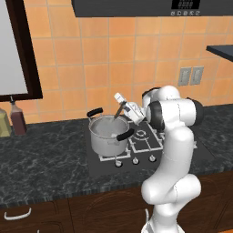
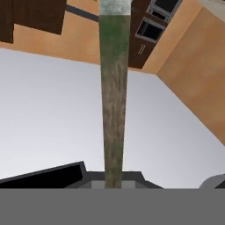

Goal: Put the garlic and potato in the pot. Retrieve the spatula and lightly stir the vegetables in the pot.

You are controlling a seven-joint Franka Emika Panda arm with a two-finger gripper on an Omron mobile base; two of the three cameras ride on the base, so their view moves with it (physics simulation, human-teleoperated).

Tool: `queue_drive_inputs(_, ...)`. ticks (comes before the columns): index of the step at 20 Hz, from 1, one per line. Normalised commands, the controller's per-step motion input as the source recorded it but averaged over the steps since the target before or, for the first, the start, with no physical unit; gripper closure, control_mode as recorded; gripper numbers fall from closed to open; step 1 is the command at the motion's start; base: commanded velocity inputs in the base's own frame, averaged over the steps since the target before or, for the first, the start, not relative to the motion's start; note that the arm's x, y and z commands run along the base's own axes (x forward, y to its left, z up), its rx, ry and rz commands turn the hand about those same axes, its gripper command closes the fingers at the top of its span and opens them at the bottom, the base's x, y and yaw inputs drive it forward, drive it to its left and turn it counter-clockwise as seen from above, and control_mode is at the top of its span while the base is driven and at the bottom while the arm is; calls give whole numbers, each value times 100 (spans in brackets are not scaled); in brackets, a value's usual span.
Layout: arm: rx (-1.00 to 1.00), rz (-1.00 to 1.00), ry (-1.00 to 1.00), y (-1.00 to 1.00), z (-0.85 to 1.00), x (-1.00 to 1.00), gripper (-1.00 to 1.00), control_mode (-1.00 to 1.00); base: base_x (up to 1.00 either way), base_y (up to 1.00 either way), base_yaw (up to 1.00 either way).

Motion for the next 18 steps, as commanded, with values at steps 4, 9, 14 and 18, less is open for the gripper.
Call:
queue_drive_inputs(4, -14, 0, 0, -2, -38, -7, 100, -100, 0, 0, 0)
queue_drive_inputs(9, -24, 0, 0, -8, -54, -1, 100, -100, 0, 0, 0)
queue_drive_inputs(14, -15, 0, -8, -3, 6, 2, 100, -100, 0, 0, 0)
queue_drive_inputs(18, -6, 0, -7, 0, 18, 10, 100, -100, 0, 0, 0)
